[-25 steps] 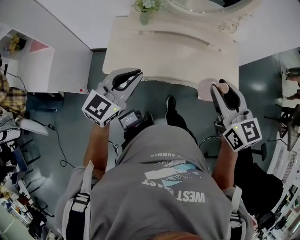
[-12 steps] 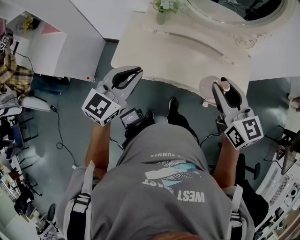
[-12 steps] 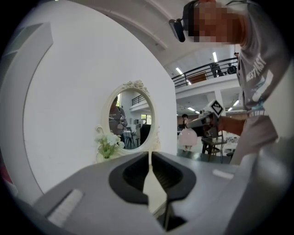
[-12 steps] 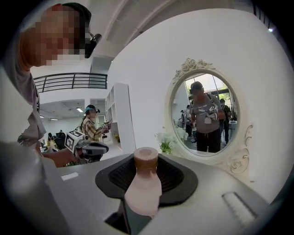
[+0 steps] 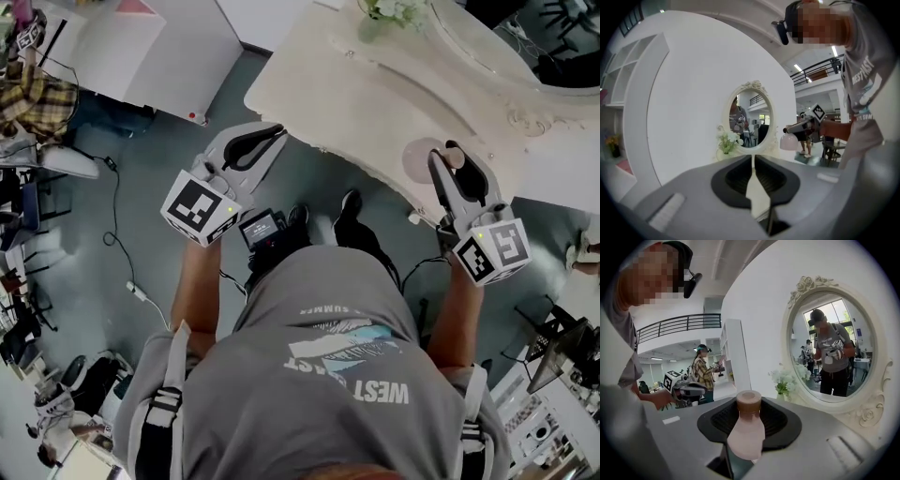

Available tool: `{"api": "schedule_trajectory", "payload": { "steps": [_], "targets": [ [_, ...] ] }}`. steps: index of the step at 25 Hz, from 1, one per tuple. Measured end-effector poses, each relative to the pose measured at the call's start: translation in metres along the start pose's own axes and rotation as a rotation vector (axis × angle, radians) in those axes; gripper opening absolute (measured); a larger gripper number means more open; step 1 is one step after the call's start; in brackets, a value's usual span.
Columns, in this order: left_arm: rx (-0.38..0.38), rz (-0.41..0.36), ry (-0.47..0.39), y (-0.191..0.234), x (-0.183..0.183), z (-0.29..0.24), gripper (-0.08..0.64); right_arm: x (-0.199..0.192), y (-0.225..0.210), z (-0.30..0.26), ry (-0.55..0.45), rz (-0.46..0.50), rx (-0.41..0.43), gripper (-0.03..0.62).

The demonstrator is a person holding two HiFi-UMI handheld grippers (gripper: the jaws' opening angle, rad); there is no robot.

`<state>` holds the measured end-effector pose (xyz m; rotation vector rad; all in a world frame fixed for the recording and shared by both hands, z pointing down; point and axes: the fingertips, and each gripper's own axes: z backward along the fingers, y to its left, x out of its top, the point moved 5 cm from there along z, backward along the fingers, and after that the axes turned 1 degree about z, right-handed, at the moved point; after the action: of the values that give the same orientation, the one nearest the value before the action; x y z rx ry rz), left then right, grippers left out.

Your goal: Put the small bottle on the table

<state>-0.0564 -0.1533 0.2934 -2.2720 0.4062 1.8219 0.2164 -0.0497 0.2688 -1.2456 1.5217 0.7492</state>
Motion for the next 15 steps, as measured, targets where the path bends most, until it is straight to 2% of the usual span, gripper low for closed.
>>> {"api": "schedule_trajectory", "payload": {
  "steps": [6, 15],
  "targets": [
    [0.099, 0.046, 0.029, 0.012, -0.017, 0.015, 0.02, -0.006, -0.006, -0.049, 0.046, 0.014, 0.103, 0.143],
    [0.18, 0.119, 0.071, 0.036, -0.053, 0.017, 0.02, -0.034, -0.019, -0.13, 0.134, 0.014, 0.21, 0.143]
  ]
}}
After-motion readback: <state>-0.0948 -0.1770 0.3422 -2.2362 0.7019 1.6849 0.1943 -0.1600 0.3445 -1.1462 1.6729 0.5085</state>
